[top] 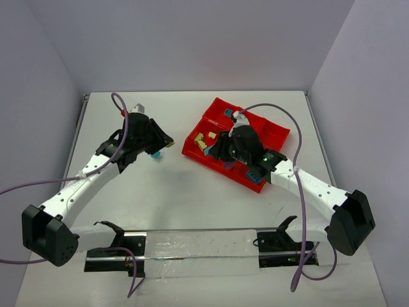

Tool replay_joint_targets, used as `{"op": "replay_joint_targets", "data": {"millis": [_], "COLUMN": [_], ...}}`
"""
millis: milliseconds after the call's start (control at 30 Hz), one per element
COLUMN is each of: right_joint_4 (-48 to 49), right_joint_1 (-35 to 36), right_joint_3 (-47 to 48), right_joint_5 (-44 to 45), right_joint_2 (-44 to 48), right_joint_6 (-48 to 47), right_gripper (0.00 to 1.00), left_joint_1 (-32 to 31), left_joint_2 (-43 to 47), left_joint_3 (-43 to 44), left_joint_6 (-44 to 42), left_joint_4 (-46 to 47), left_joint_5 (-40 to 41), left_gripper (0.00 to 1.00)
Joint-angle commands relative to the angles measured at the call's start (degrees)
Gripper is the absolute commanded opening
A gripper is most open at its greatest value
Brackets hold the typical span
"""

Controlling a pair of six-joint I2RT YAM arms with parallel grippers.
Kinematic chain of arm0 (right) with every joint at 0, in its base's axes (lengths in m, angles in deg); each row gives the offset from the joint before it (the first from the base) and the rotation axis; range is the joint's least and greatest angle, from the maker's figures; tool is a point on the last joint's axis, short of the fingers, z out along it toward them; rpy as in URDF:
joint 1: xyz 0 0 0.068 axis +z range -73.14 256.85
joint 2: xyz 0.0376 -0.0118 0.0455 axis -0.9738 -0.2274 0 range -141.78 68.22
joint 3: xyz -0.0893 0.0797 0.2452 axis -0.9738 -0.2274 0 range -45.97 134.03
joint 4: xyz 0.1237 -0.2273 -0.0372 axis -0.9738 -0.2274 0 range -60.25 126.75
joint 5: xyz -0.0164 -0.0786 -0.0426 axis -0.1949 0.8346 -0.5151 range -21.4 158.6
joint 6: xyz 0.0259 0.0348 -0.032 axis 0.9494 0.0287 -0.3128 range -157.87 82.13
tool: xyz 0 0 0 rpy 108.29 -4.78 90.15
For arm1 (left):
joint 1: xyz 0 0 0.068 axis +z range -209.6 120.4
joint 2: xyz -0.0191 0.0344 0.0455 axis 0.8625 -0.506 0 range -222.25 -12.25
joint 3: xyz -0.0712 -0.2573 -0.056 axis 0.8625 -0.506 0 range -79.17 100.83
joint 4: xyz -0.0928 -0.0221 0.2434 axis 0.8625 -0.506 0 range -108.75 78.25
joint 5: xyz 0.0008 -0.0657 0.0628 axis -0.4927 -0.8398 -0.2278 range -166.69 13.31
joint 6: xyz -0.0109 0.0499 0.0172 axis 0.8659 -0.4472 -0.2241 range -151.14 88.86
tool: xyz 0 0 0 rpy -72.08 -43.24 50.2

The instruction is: Sort the legos into containers by color

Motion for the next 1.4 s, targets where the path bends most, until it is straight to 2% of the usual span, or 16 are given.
{"op": "replay_joint_targets", "data": {"millis": [0,267,433,633,767,833,867,900,1000,1200,1367], "right_joint_4": [-2.5,-4.4,-7.7,-11.3,-13.9,-14.9,-15.5,-16.6,-17.6,-15.6,-10.7], "right_joint_1": [-1.4,-7.4,-11.4,-14.3,-15.5,-15.7,-15.8,-15.8,-15.8,-15.7,-15.7], "right_joint_3": [4.9,14.2,26.8,39.9,48.0,51.6,52.7,53.8,56.1,49.6,36.7], "right_joint_5": [4.1,9.2,12.5,12.4,11.8,11.6,11.5,11.5,11.2,11.9,11.2], "right_joint_2": [-0.6,-8.4,-20.9,-34.2,-42.5,-45.5,-46.4,-47.6,-47.7,-40.7,-28.3], "right_joint_6": [-2.5,-4.3,-6.4,-8.0,-8.3,-9.1,-9.4,-9.8,-10.2,-10.3,-9.0], "right_gripper": [0.00,0.00,0.00,0.02,0.12,0.32,0.49,0.56,0.68,0.69,0.69], "left_joint_1": [0.2,0.2,0.2,0.1,0.0,-0.2,-0.2,-0.3,-0.5,-1.2,-2.0], "left_joint_2": [-0.7,-0.8,-0.5,0.1,0.3,0.4,0.4,0.2,-0.8,-2.4,-3.6], "left_joint_3": [1.8,0.6,0.3,-0.2,0.2,0.4,0.5,0.7,1.3,1.9,2.4], "left_joint_6": [-1.2,-1.9,-1.9,-1.8,-1.9,-2.1,-2.3,-2.5,-2.9,-3.1,-3.6], "left_joint_4": [0.1,0.7,0.3,-0.2,-0.5,-0.7,-0.6,-0.6,-0.6,0.4,1.0], "left_joint_5": [0.4,-0.5,-0.8,-1.3,-2.1,-2.3,-2.4,-2.5,-2.9,-3.0,-3.8], "left_gripper": [0.00,0.00,0.00,0.00,0.00,0.00,0.00,0.00,0.00,0.00,0.00]}}
